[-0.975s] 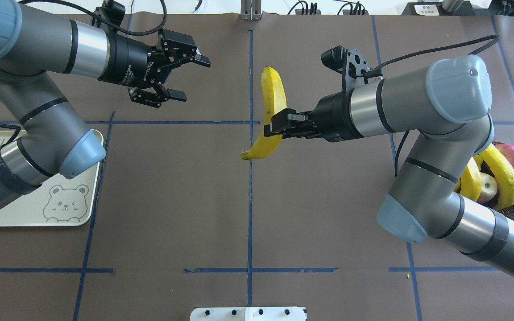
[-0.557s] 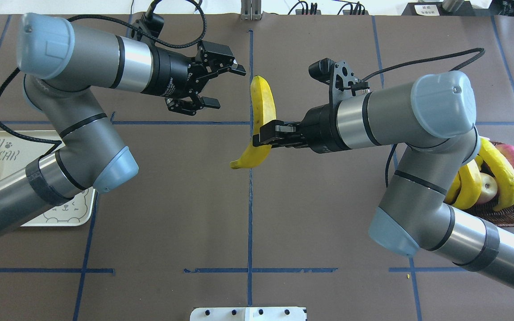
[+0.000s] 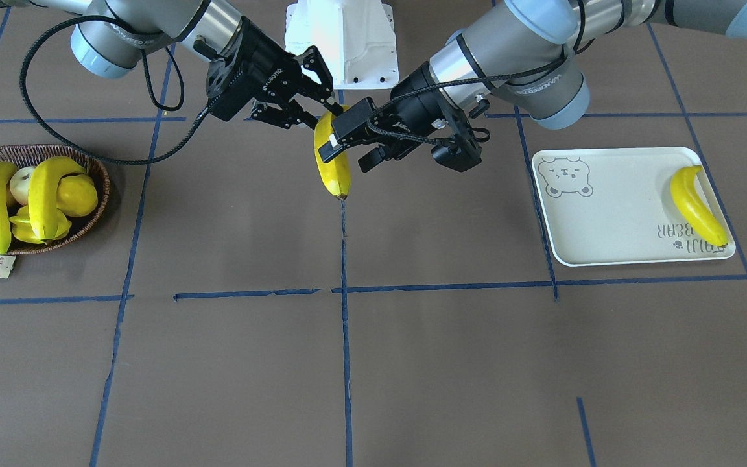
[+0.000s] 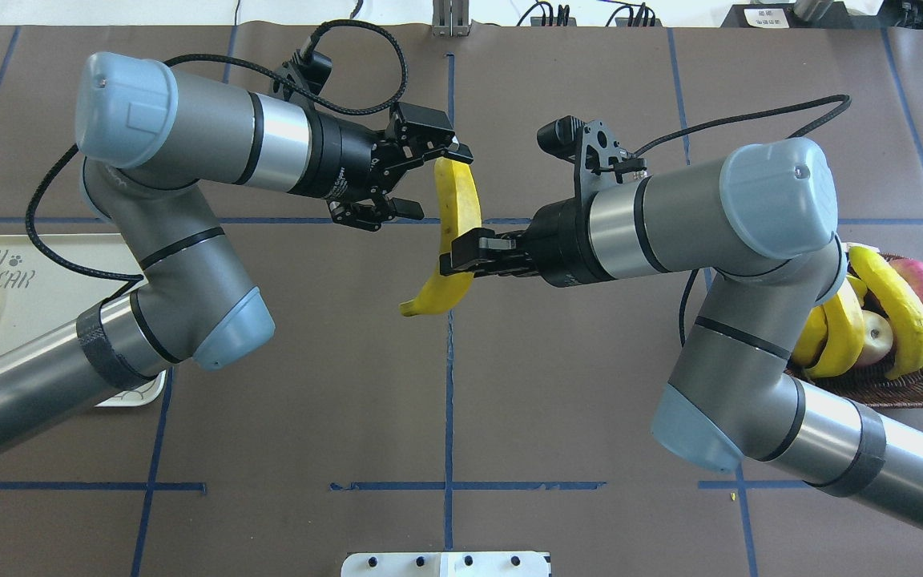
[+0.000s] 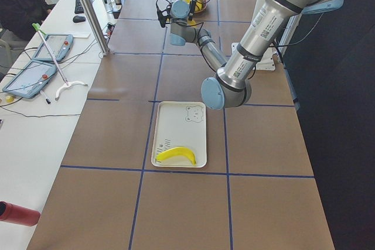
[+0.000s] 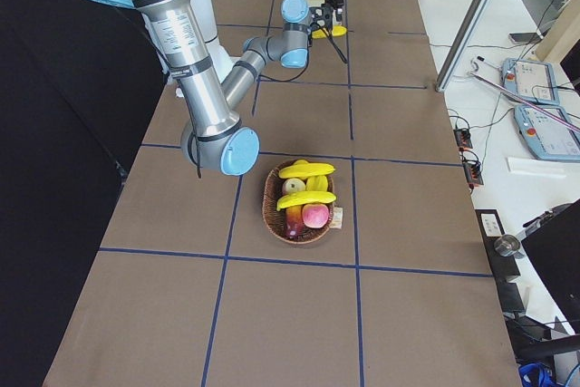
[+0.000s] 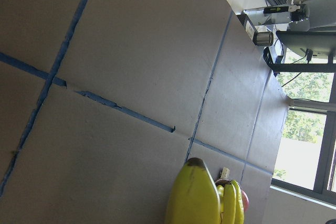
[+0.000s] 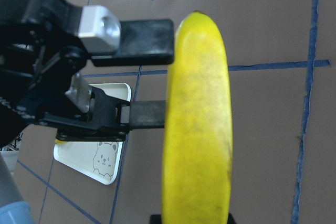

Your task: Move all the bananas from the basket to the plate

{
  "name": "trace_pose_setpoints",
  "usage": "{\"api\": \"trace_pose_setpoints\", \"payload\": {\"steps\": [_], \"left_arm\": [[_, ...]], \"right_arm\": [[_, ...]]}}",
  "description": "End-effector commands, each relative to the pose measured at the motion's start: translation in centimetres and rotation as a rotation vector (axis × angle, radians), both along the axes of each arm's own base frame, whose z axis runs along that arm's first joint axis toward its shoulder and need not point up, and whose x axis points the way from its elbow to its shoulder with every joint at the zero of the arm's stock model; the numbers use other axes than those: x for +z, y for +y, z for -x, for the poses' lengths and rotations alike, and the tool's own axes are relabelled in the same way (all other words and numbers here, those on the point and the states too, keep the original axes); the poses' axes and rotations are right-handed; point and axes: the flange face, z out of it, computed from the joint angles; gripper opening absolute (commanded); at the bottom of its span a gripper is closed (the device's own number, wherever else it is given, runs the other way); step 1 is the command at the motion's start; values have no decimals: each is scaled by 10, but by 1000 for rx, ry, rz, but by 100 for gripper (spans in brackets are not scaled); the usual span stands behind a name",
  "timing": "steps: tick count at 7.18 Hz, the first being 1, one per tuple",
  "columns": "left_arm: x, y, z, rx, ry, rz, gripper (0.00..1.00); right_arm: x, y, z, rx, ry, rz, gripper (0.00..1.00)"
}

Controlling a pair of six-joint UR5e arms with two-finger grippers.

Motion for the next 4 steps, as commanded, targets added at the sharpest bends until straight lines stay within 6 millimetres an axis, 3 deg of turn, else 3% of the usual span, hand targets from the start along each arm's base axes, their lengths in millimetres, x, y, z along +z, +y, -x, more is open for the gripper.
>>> {"api": "trace_pose_setpoints", "payload": {"steps": [1,4], "left_arm": [[0,8,-9,16,4,-5,99],[-2,11,-12,21,7,-8,99]], "right_arm": [[0,2,3,-1,0,0,3],[-1,3,3,-3,-1,-1,3]]}}
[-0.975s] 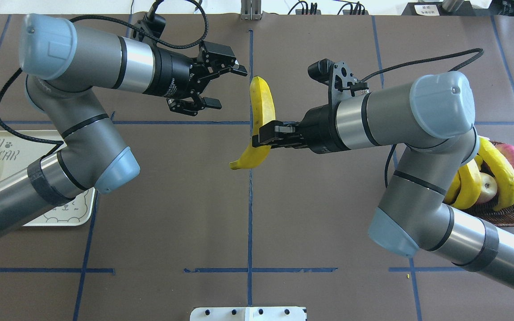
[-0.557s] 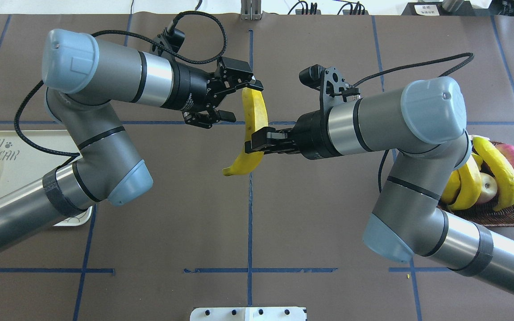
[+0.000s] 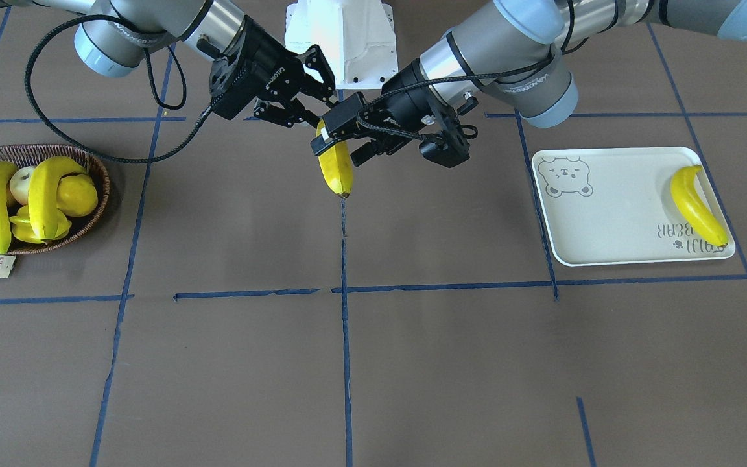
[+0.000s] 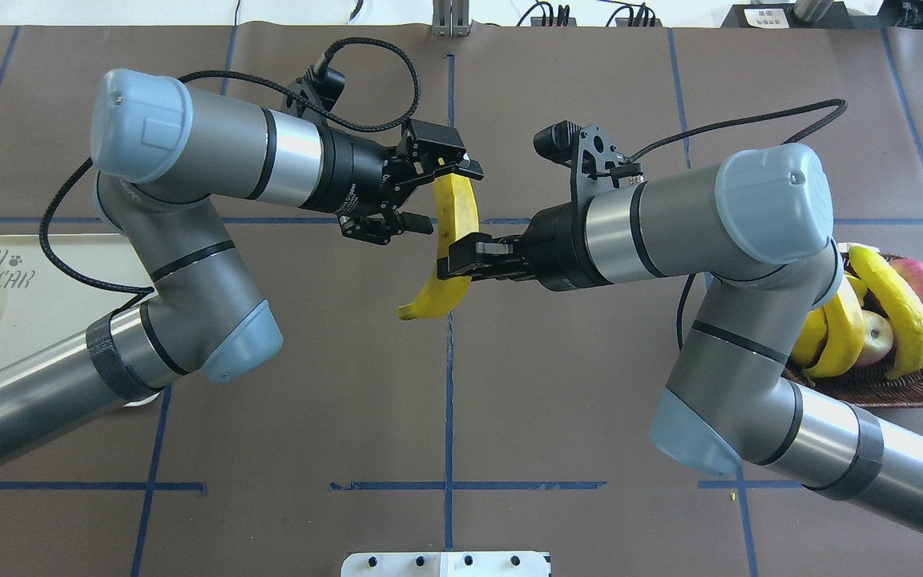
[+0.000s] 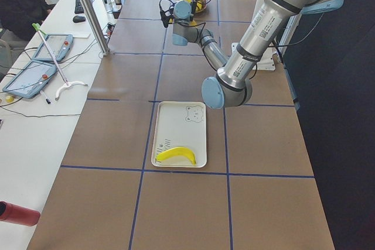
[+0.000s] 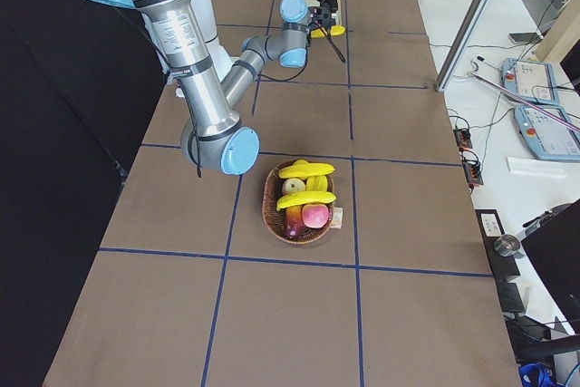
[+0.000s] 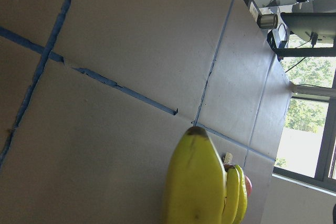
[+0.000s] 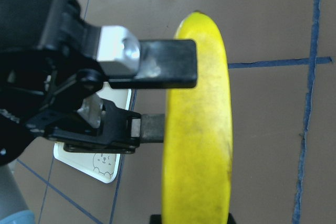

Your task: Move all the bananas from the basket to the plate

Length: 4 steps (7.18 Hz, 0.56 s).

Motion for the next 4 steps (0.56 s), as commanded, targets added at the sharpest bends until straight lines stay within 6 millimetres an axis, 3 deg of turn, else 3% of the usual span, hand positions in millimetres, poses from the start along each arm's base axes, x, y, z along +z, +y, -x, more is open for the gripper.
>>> {"api": "trace_pose_setpoints", "payload": {"steps": [1,4], "left_arm": [[-2,9,-13,-13,6,1,99],[-2,13,-19,-23,7,3,99]], "right_arm": [[0,1,0,-1,-1,-1,3],[0,0,-1,1,1,-1,3]]}}
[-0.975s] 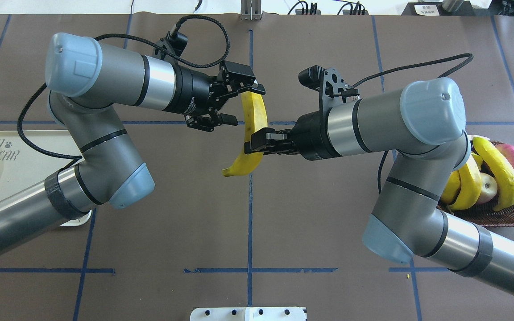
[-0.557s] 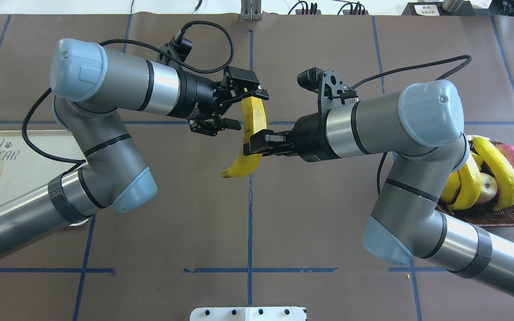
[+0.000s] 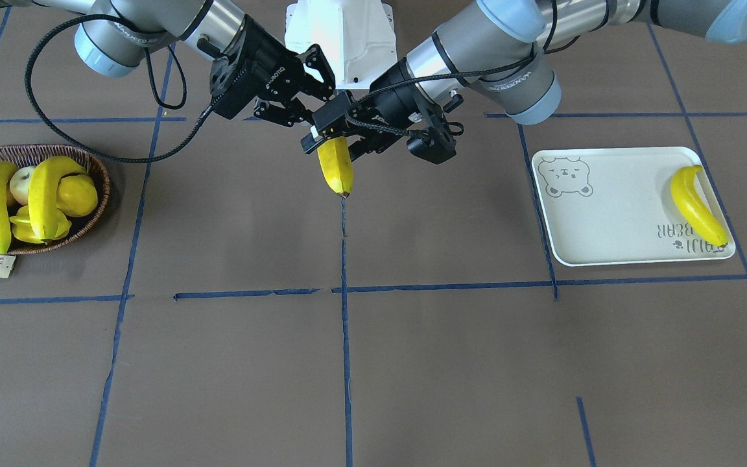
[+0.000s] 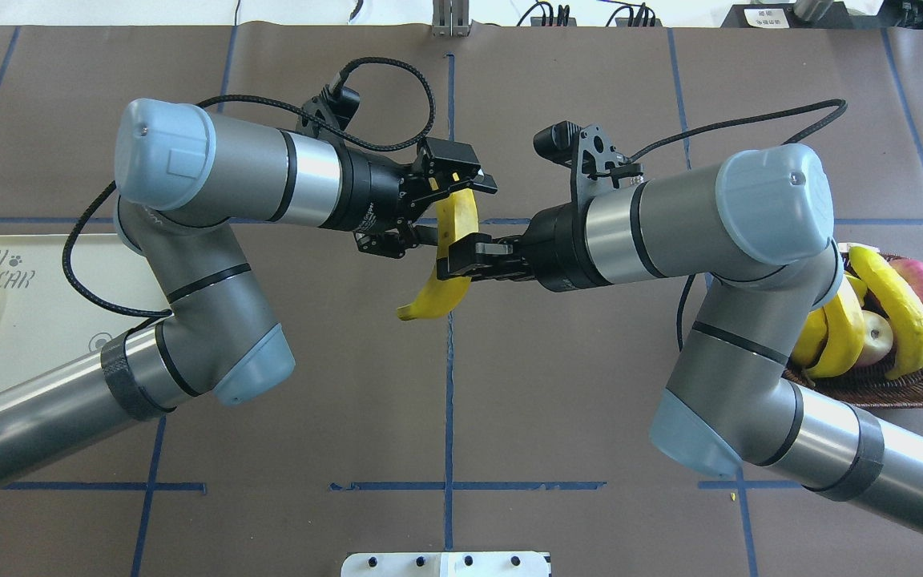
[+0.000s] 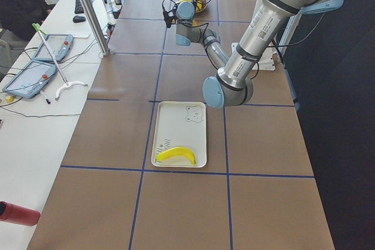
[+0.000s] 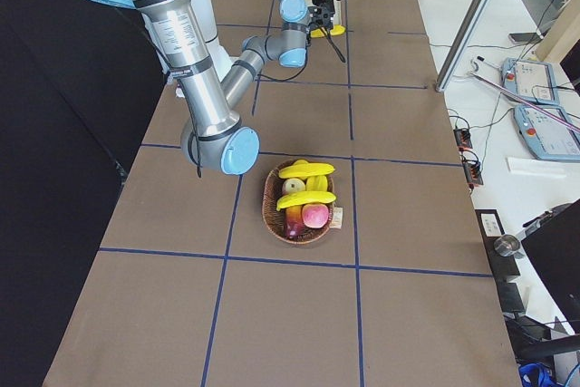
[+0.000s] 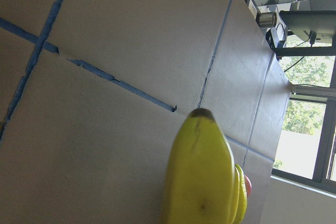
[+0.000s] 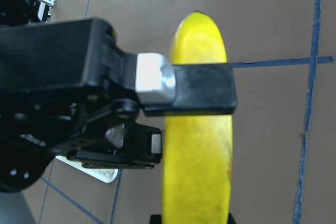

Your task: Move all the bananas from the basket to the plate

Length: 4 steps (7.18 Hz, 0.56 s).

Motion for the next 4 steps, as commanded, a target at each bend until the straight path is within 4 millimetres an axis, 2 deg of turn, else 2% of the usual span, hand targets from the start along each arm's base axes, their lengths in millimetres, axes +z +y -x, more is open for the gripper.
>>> {"api": "trace_pose_setpoints", "payload": {"steps": [1,2,3,4], "left_arm": [[0,0,0,-3,0,0,85],[1,0,0,-3,-1,1,30],[0,0,0,-8,-8,-30,4],[0,-1,-1,-14,-14,-52,4]], "right_arm": [[1,0,0,-1,1,-1,3],[1,0,0,-1,1,-1,3],[2,0,-1,1,1,-1,5],[1,0,0,1,2,3,68]]}}
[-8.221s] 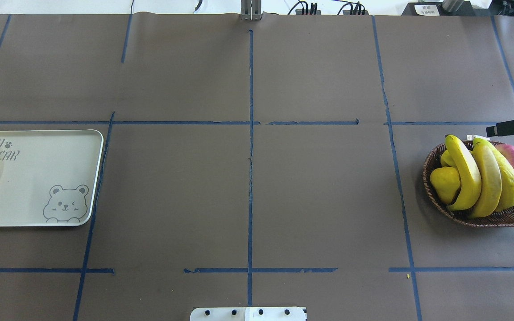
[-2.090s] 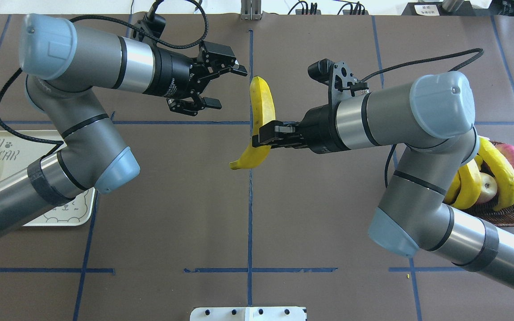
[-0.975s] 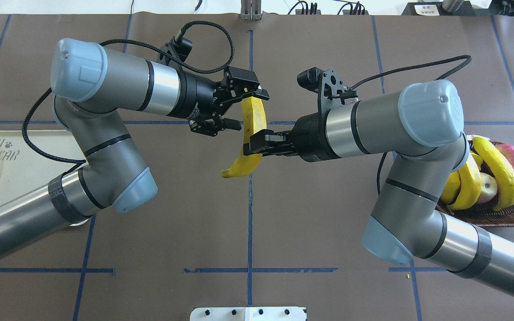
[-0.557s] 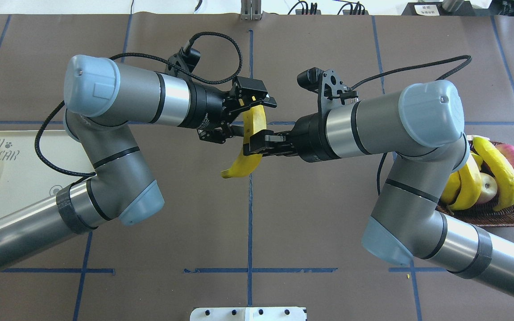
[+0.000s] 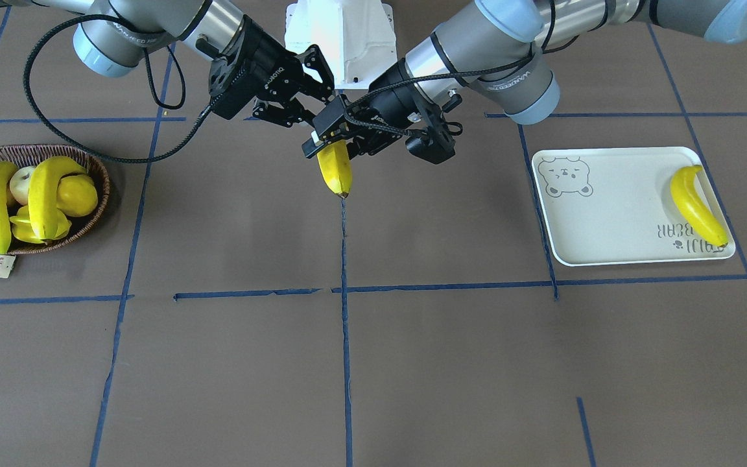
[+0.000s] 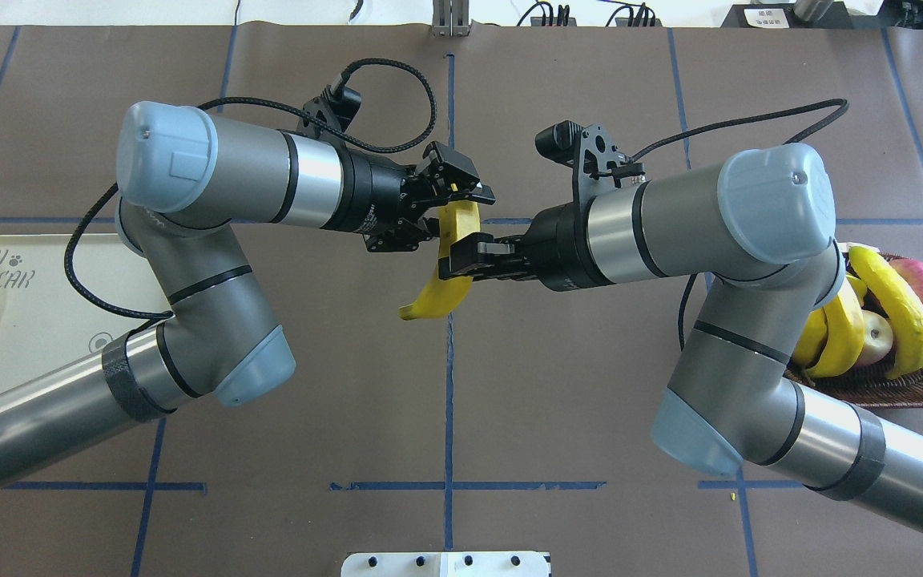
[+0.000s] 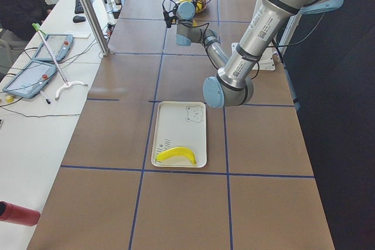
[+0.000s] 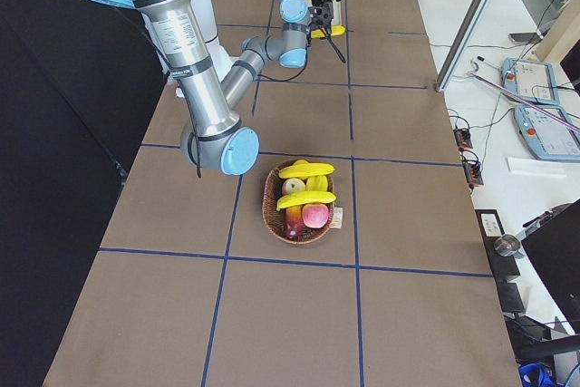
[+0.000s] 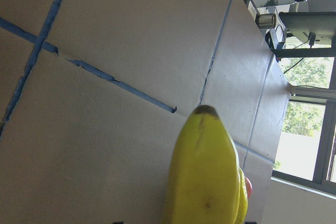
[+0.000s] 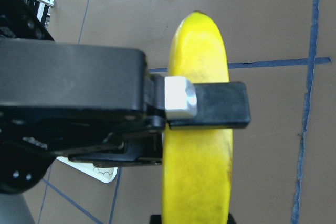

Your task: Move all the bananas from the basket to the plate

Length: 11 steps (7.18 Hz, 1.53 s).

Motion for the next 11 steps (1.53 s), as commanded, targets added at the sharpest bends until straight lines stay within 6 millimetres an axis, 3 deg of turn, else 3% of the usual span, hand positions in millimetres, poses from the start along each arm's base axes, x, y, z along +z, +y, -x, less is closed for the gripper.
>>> {"api": "trace_pose_setpoints", "payload": {"steps": [1,5,6,7,8,9,10,11], "left_arm": [[0,0,0,-6,-7,-26,4],[4,-8,6,-22,-18,-30,0],[27,-23,17,-28,-85,13,0],[68,-28,29,-12,-202,-11,0],[104,-31,62,5,-293,-9,0],[123,-44,104,10,-367,-8,0],[162,-42,122,18,-466,1,0],[215,-36,134,32,-569,5,0]], "right_arm": [[-1,1,-2,2,-5,4,100],[-7,7,-15,6,-29,23,100],[-3,8,-22,10,-27,23,100],[-1,1,-30,31,-7,38,100],[-3,-4,-41,48,14,52,100],[3,-11,-48,61,51,78,100],[7,-19,-53,78,78,95,100],[17,-22,-58,85,96,101,100]]}}
